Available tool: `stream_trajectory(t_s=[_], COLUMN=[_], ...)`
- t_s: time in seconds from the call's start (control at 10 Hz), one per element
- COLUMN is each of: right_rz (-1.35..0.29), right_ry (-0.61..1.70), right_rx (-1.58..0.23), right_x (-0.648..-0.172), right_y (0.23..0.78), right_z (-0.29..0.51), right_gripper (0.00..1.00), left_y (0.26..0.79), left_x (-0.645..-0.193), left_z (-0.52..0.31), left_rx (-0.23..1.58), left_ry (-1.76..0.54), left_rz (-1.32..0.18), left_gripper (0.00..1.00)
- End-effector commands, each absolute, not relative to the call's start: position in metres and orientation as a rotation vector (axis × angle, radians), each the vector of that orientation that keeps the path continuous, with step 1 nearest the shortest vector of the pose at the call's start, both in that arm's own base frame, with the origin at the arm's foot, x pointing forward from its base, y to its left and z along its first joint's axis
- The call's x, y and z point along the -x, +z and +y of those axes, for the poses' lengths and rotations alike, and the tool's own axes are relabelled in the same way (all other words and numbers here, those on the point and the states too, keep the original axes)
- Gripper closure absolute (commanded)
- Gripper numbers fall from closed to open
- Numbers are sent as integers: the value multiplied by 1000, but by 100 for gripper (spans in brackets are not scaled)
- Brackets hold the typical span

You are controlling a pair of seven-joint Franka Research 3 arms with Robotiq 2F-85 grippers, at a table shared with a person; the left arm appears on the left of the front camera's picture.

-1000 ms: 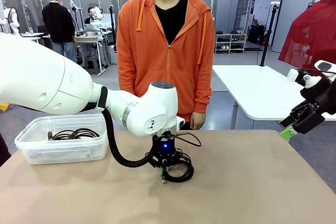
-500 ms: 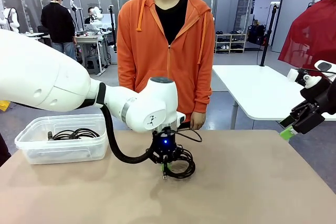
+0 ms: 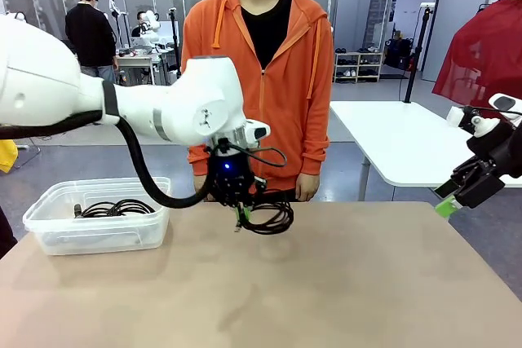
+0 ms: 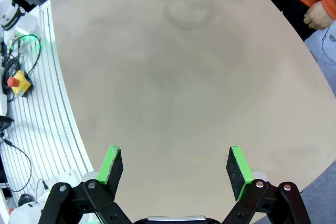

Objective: Organize and store the cables.
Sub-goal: Place the USB Extension Cable into the Organizing box.

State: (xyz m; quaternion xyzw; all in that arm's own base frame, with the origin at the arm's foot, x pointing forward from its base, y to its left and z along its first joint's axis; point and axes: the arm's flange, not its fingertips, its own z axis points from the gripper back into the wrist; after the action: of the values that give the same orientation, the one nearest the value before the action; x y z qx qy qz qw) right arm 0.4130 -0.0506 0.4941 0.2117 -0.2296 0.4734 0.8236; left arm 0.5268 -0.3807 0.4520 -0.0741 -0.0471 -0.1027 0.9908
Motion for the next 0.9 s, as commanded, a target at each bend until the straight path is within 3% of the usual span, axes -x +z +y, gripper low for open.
stream_trajectory(t_s=[0.0, 0.1, 0.2, 0.7, 0.8], right_rz=[-492, -492, -492, -492, -492], right_ry=[1019, 1019, 1019, 1019, 1019], right_rx=[-451, -451, -451, -451, -451], right_x=[-412, -412, -412, -412, -412], right_y=[493, 493, 493, 493, 493], right_z=[-52, -52, -52, -52, -52], right_gripper=[0, 0, 0, 0, 0], left_y=[456, 456, 459, 459, 457], left_x=[-528, -524, -531, -531, -530], left_z=[-366, -367, -372, -372, -370], left_rx=[194, 139, 158, 158, 151], left_ry=[-272, -390, -247, -247, -259], left_rz=[-74, -25, -101, -101, -83], left_gripper=[100, 100, 100, 100, 85])
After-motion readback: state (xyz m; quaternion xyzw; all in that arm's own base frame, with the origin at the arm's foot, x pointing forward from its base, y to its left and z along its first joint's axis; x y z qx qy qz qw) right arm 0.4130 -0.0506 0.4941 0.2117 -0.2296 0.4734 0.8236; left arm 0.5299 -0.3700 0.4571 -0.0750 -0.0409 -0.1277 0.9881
